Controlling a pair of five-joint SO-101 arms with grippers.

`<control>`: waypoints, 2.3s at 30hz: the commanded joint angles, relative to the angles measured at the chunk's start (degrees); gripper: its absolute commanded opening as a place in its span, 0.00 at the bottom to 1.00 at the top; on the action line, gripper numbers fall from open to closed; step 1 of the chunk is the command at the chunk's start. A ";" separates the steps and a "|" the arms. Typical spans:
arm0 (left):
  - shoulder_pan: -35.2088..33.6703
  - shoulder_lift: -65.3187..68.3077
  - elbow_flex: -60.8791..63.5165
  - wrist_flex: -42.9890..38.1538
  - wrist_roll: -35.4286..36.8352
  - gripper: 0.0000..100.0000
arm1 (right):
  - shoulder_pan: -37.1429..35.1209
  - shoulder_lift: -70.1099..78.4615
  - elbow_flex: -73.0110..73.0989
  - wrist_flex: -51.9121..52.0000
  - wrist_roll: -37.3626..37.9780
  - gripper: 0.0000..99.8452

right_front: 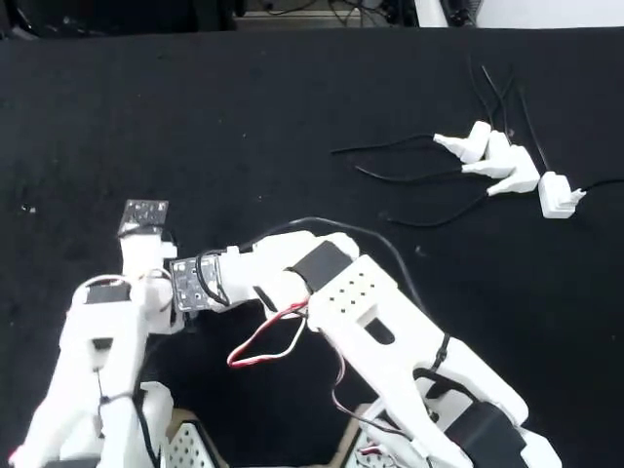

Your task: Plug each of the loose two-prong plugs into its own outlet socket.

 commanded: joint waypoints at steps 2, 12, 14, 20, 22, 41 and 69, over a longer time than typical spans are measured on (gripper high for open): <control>-1.36 7.12 -8.40 -0.62 -0.88 0.25 | -0.44 -0.31 -3.56 0.70 0.26 0.01; 3.56 7.21 -9.10 -5.10 -1.14 0.25 | 0.18 -0.31 -4.00 0.44 0.26 0.01; 3.65 7.12 -9.54 -5.19 -1.14 0.25 | 0.26 -0.31 -4.53 0.79 0.26 0.01; 0.57 7.03 -11.38 -5.10 -0.44 0.25 | 5.36 -0.40 -5.23 0.79 0.18 0.01; -0.13 7.12 -12.09 -5.98 1.23 0.25 | 7.56 -0.40 -5.76 0.79 0.18 0.01; 18.86 11.43 -9.45 -16.44 1.41 0.25 | 10.64 -17.71 -4.70 12.13 0.18 0.01; -5.76 -9.93 1.89 -3.34 0.09 0.25 | -1.32 -4.79 -1.98 4.40 -7.47 0.01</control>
